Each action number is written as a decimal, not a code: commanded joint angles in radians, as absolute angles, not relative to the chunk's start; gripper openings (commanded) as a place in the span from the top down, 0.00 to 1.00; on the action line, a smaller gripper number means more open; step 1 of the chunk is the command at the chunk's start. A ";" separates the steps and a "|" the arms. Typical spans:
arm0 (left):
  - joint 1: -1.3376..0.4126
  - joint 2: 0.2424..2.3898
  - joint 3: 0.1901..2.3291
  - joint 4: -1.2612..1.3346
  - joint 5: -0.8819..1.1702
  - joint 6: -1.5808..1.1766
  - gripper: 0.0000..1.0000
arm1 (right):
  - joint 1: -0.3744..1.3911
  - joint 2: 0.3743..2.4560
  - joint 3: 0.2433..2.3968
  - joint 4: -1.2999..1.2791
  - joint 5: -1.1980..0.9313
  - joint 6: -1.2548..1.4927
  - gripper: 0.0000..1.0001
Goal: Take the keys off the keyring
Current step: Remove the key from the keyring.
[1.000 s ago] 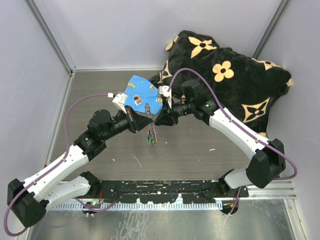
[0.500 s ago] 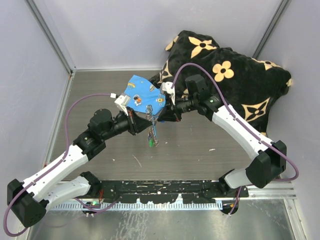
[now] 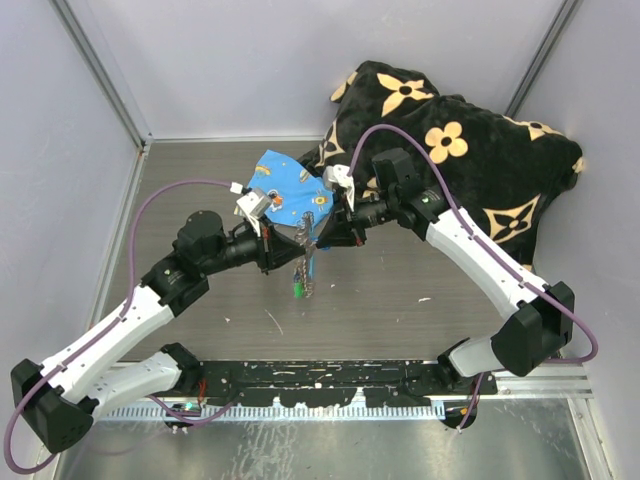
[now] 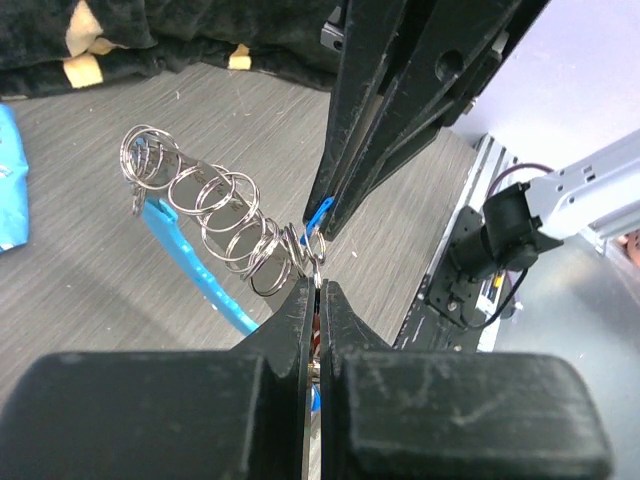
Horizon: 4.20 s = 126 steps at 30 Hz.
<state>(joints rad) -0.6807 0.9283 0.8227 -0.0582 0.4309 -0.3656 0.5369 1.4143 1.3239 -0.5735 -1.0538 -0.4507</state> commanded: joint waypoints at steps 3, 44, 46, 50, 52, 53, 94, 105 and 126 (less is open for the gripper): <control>-0.685 0.920 0.938 -0.126 0.512 -0.165 1.00 | 0.523 1.380 1.384 -0.603 -1.107 -0.463 0.99; -0.684 1.045 1.185 -0.628 0.780 0.464 1.00 | 0.532 1.375 1.394 -0.733 -1.220 -0.526 0.98; -0.685 1.049 1.189 -0.635 0.785 0.471 1.00 | 0.532 1.374 1.395 -0.734 -1.220 -0.526 0.98; -0.684 1.056 1.196 -0.646 0.786 0.482 1.00 | 0.534 1.377 1.394 -0.730 -1.228 -0.514 0.96; -0.685 1.061 1.199 -0.653 0.783 0.489 1.00 | 0.537 1.379 1.397 -0.724 -1.235 -0.498 0.96; -0.685 1.062 1.202 -0.653 0.782 0.491 1.00 | 0.538 1.380 1.395 -0.719 -1.238 -0.491 0.96; -0.716 1.072 1.217 -0.728 0.772 0.587 1.00 | 0.531 1.421 1.490 -0.803 -1.009 -0.513 0.95; -0.724 1.110 1.241 -0.743 0.818 0.598 1.00 | 0.597 1.473 1.592 -0.953 -1.011 -0.635 0.90; -0.729 1.111 1.191 -0.686 0.847 0.568 1.00 | 0.627 1.558 1.731 -1.123 -0.921 -0.775 0.93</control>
<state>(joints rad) -0.7200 1.1393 1.1976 -0.7288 0.7689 0.5896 0.6289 1.5524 1.6993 -1.1339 -0.9508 -0.7406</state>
